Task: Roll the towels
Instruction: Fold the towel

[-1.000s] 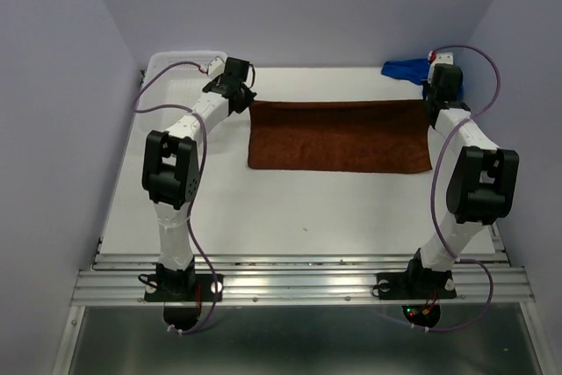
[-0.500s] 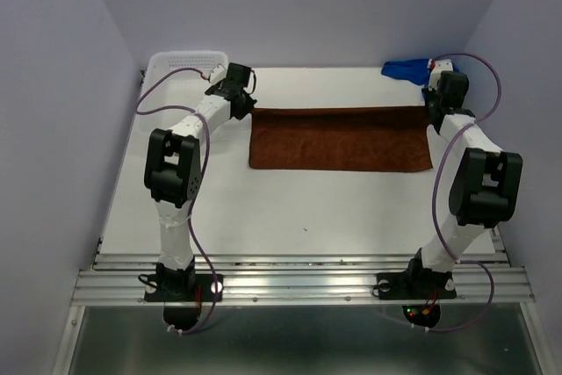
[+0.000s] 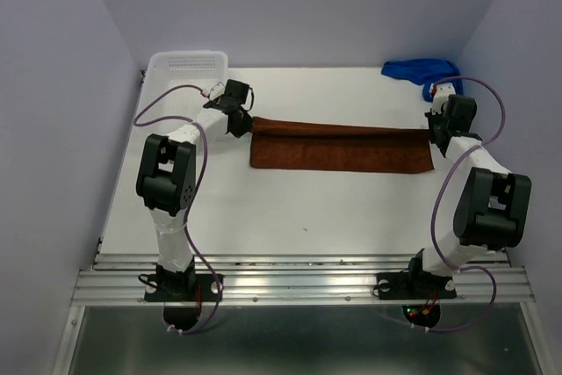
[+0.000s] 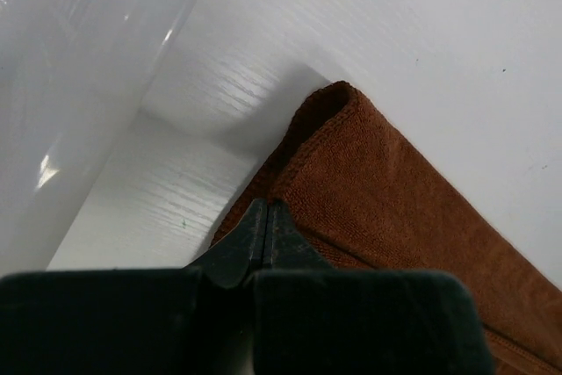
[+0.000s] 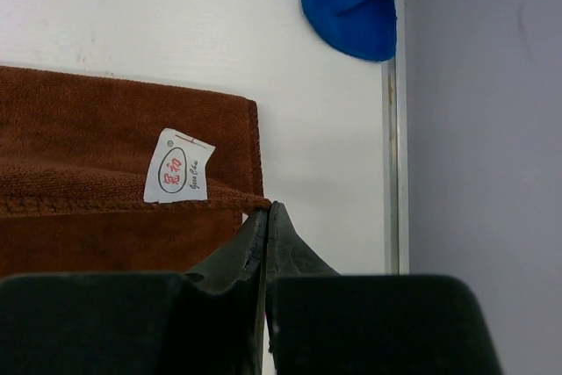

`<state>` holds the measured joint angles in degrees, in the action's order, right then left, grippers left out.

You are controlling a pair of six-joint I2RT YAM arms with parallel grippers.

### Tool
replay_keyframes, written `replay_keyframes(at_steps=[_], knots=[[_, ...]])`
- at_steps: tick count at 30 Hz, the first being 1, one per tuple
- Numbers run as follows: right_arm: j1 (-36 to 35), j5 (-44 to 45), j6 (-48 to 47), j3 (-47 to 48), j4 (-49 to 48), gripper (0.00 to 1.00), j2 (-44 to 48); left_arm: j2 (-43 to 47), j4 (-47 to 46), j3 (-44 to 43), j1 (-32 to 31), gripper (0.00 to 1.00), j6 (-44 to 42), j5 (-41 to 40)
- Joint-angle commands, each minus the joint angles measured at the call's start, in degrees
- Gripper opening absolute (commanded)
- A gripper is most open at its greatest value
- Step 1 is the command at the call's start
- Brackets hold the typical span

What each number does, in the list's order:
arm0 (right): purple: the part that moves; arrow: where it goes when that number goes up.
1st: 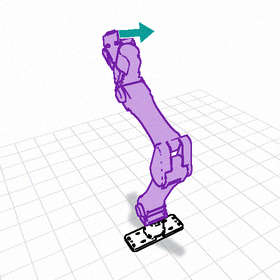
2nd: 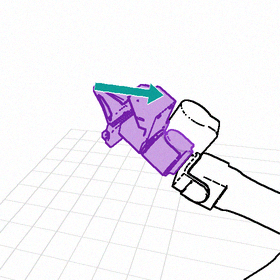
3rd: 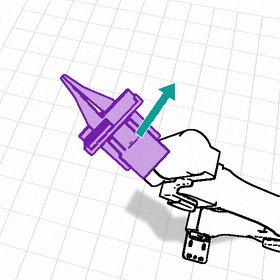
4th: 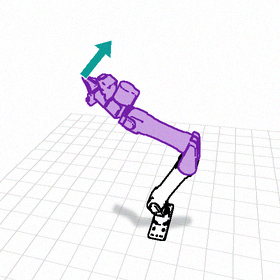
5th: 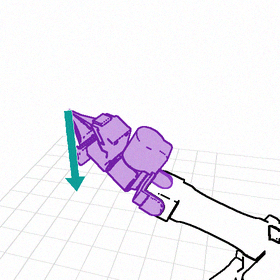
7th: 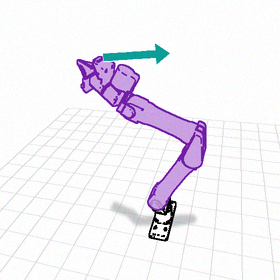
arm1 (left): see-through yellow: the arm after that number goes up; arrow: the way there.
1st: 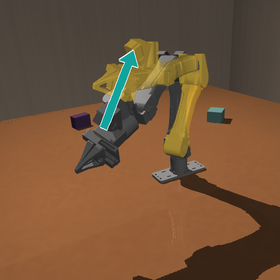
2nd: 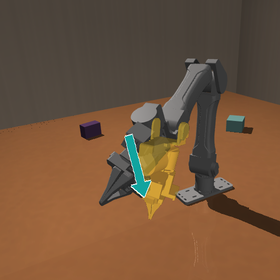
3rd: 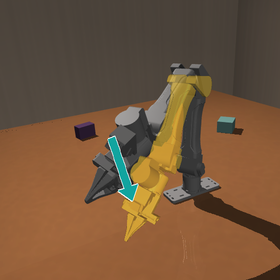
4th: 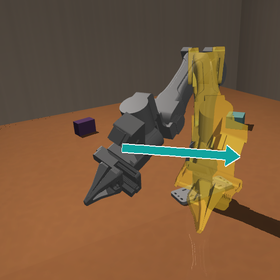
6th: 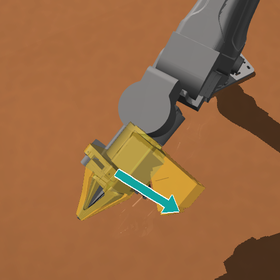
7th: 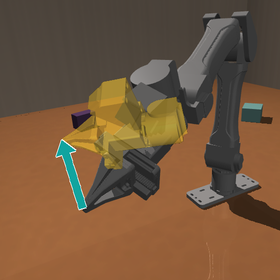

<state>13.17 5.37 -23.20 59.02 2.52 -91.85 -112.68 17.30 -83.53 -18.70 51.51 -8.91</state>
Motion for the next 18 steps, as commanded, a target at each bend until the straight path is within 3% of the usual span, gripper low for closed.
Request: replay_keyframes(at_steps=[1,18], knots=[[1.25,0.26,-1.68,-1.54,-3.84,0.01,3.26,5.19,-0.95,2.05,0.24,0.0,-1.06,-1.82],[1.77,4.04,0.35,-6.38,-3.84,0.01,8.71,10.02,-1.48,10.74,-1.16,0.0,-0.88,1.0]])
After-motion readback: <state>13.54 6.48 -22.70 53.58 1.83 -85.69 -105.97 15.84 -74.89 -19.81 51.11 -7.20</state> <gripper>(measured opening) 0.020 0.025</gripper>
